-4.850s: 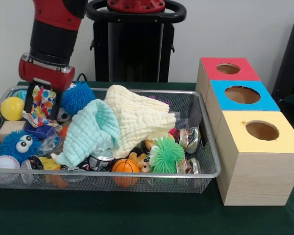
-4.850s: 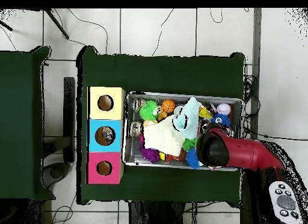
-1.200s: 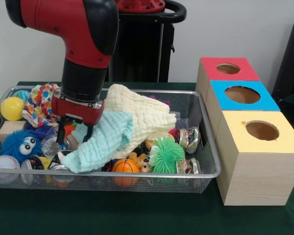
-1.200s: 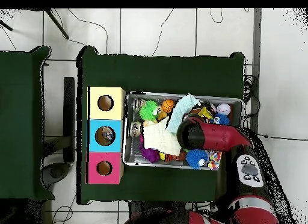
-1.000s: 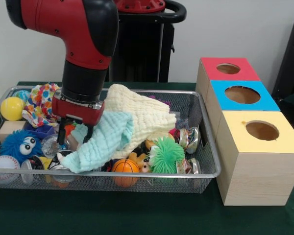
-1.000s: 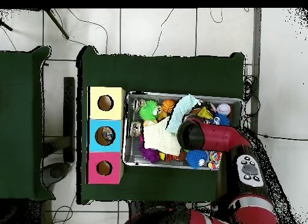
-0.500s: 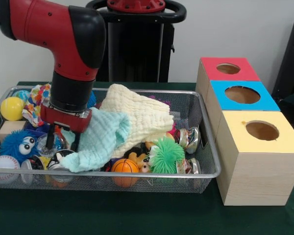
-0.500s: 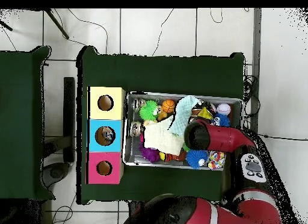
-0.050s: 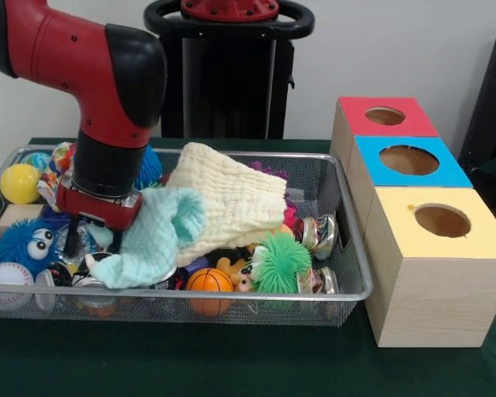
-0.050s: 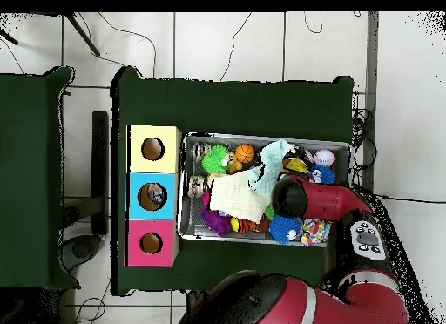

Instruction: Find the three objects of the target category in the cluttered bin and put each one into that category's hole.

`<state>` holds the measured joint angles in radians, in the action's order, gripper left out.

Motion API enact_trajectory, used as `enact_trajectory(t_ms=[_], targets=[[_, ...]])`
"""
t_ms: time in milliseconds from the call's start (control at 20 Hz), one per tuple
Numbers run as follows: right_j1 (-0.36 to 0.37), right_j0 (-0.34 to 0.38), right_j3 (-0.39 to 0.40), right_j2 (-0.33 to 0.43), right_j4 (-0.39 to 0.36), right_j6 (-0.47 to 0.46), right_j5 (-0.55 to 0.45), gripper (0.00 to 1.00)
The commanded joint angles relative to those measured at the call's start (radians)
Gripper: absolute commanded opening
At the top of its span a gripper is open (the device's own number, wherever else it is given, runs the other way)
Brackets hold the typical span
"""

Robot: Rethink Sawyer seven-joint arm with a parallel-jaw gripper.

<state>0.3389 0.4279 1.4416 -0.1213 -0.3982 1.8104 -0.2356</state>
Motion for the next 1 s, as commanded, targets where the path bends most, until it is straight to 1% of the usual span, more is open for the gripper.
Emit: enact_trajectory(t_ms=[50,100,200,400,450,600,700,850,1000], targets=[[-0.078,0.046,-0.004,0.025,-0.081,-0.072,-0.128,1.0],[-0.08,0.045,-0.006,0.025,-0.082,-0.072,-0.134,1.0],[-0.06,0.03,0.006,0.002,-0.081,-0.084,-0.193,1.0],[0.044,0.025,0.066,-0.018,-0.085,-0.176,-0.351,1.0],[0.059,0.021,0.07,-0.024,-0.088,-0.177,-0.364,1.0],[0.092,0.033,0.086,-0.004,-0.095,-0.192,-0.396,1.0],[0.101,0.038,0.086,0.005,-0.102,-0.195,-0.416,1.0],[0.098,0.055,0.069,0.015,-0.128,-0.2,-0.42,1.0],[0.06,0.078,0.036,0.036,-0.156,-0.194,-0.397,1.0]])
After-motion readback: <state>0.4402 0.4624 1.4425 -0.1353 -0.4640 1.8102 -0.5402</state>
